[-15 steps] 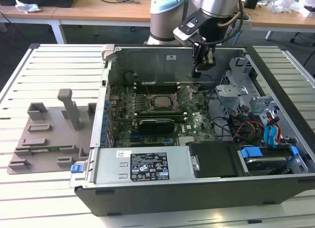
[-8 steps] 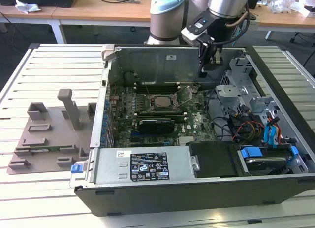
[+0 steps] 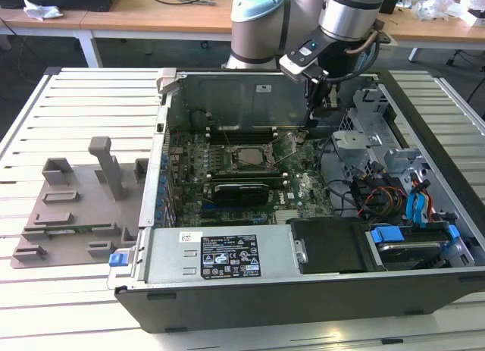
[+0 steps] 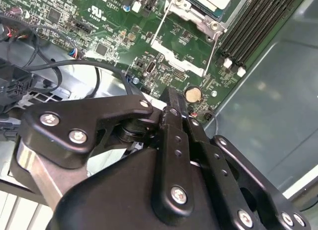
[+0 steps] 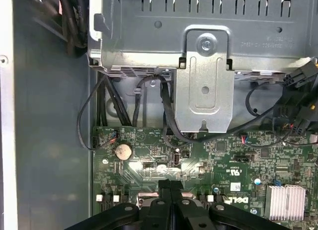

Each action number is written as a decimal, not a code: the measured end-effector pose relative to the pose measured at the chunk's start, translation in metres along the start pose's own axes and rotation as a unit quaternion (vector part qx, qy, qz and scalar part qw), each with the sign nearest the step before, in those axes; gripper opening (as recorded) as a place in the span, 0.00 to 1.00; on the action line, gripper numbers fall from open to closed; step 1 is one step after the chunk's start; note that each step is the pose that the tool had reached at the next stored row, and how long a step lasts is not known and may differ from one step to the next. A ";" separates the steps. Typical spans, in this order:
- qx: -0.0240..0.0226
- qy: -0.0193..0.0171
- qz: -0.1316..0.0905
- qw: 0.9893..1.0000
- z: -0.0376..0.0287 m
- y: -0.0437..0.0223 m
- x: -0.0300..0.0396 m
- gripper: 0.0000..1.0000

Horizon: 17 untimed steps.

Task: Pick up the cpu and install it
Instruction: 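Close the cpu cover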

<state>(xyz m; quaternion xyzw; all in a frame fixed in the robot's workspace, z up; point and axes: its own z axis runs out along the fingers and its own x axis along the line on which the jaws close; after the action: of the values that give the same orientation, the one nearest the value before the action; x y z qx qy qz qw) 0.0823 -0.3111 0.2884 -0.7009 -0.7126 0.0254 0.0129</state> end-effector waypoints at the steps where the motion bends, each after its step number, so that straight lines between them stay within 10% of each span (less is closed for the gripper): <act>1: 0.000 0.000 0.000 1.000 0.0014 0.0001 0.0000 0.11; 17: 0.000 0.000 0.000 1.000 0.0252 0.0013 0.0004 0.11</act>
<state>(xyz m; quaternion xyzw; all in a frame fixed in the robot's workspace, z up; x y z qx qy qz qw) 0.0823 -0.3111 0.2632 -0.7010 -0.7126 0.0254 0.0129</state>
